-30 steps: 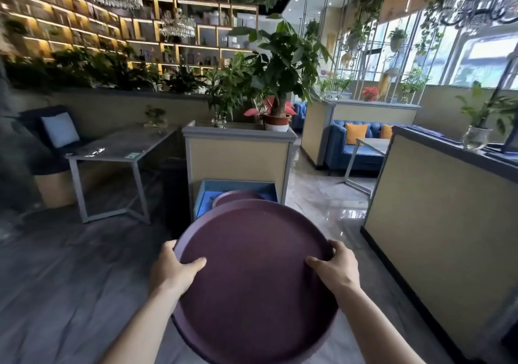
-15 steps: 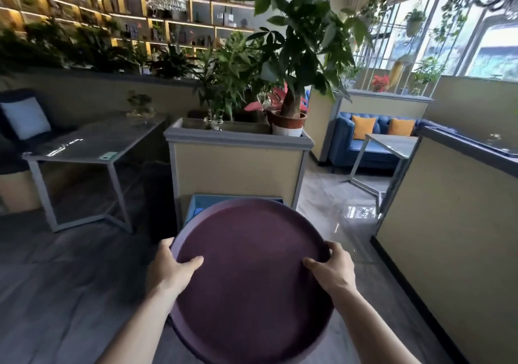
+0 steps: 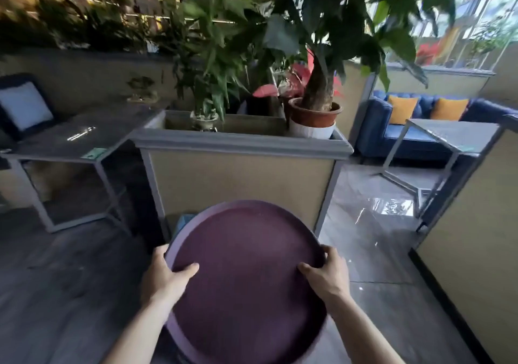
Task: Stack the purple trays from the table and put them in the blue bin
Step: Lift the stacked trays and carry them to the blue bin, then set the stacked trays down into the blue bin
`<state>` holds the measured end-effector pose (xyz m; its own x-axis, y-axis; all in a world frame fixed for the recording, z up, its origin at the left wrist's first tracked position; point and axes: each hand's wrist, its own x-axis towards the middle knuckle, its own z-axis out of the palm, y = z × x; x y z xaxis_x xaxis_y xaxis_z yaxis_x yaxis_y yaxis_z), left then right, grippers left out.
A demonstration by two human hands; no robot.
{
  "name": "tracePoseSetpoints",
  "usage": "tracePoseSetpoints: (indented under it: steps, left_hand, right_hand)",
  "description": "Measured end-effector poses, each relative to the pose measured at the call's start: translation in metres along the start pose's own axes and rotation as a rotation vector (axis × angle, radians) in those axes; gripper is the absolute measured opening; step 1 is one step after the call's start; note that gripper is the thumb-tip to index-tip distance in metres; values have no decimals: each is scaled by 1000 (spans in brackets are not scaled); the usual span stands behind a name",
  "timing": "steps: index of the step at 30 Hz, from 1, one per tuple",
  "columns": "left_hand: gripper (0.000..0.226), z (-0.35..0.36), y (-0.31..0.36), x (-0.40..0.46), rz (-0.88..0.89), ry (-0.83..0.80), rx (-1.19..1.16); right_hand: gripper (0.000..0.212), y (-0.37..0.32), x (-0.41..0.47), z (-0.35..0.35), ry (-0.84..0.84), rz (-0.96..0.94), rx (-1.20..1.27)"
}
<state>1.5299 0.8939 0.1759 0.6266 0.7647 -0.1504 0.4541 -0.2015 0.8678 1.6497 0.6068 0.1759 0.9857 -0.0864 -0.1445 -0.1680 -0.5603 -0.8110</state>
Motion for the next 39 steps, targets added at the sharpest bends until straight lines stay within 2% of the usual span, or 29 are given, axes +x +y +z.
tracePoseSetpoints:
  steps: [4,8,15,21,28,33,39]
  left_hand:
    - [77,40,-6,55,-71,17,46]
    - [87,72,-38,104,-149,18,93]
    - [88,121,-84,173,-207,-29,235]
    - [87,145,-101,196,-225,-80,417]
    - [79,170,-117,213,-239,-109,517]
    - [82,183,-124,211,-263,-102,536]
    - [89,192,-127,206,-252,-63,596]
  right_hand:
    - [64,-3,63,29,-73,34,-54]
    - [58,3,101,59,-130,110,-131]
    - [63,29,148,121,-187,227,-213]
    - [67,51,162,157,-221,310,-325]
    - [72,68,179,179,-234,339,-395]
    - [77,75,186,187,-249,355,-412]
    - [66,77,193,189,-271,339,-477]
